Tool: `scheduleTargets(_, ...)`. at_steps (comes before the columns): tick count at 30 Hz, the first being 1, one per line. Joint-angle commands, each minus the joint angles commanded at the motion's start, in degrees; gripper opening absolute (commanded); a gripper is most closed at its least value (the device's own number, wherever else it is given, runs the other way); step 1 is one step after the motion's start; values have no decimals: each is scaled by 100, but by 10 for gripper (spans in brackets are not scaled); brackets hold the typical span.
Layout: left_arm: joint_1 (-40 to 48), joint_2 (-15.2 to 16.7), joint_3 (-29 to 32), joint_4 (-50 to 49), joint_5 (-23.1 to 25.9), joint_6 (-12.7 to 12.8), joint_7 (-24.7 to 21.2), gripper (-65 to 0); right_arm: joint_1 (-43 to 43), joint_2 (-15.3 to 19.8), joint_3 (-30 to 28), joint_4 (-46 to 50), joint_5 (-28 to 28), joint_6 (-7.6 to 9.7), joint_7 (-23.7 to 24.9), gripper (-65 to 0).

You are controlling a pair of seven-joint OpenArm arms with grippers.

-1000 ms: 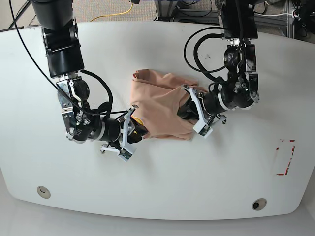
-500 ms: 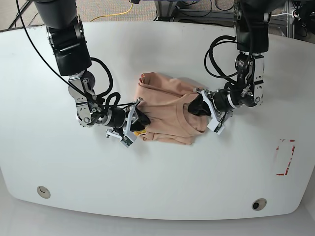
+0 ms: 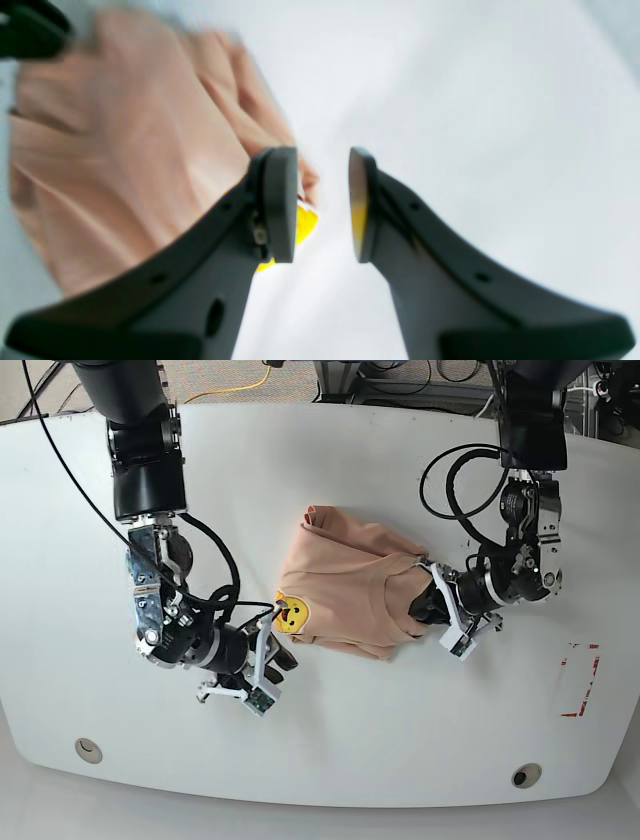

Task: Layout the t-shirt on the table in an organized manner, then fold the t-shirt properly
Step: 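Grasp the folded bundle's edges with both grippers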

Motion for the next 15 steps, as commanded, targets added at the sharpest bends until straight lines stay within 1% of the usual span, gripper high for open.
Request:
scheduleTargets(2,-35,53,0,53,0,0,9,-587,-18,-132,0,97,-9,0,-88,-482)
scheduleTargets(4,-35,211,0,62,26,0,9,-587,-105,-273,0,79,-18,0,-79,-482)
scheduleTargets(6,-62,316,0,35,44,0,0,-587,-185,-404,-9,-53,-149,0,53,-482)
scheduleTargets(8,-132,325,18,35,53,0,-9,-587,-246,-519,-35,-220,-334,0,220,-482)
scheduleTargets(10,-149,352,18,26,53,0,-9,-587,-316,-651,-105,-475,-589,0,536,-479)
scheduleTargets(11,-149,413,18,26,53,0,-9,-587,-325,-703,-158,-686,-782,0,774,-479)
scheduleTargets(13,-149,440,18,26,53,0,0,-587,-334,-738,-290,-1108,-1064,0,1204,-479)
scheduleTargets(15,-141,440,18,26,53,0,0,-587,-316,-738,-352,-1582,-1231,0,1644,-479)
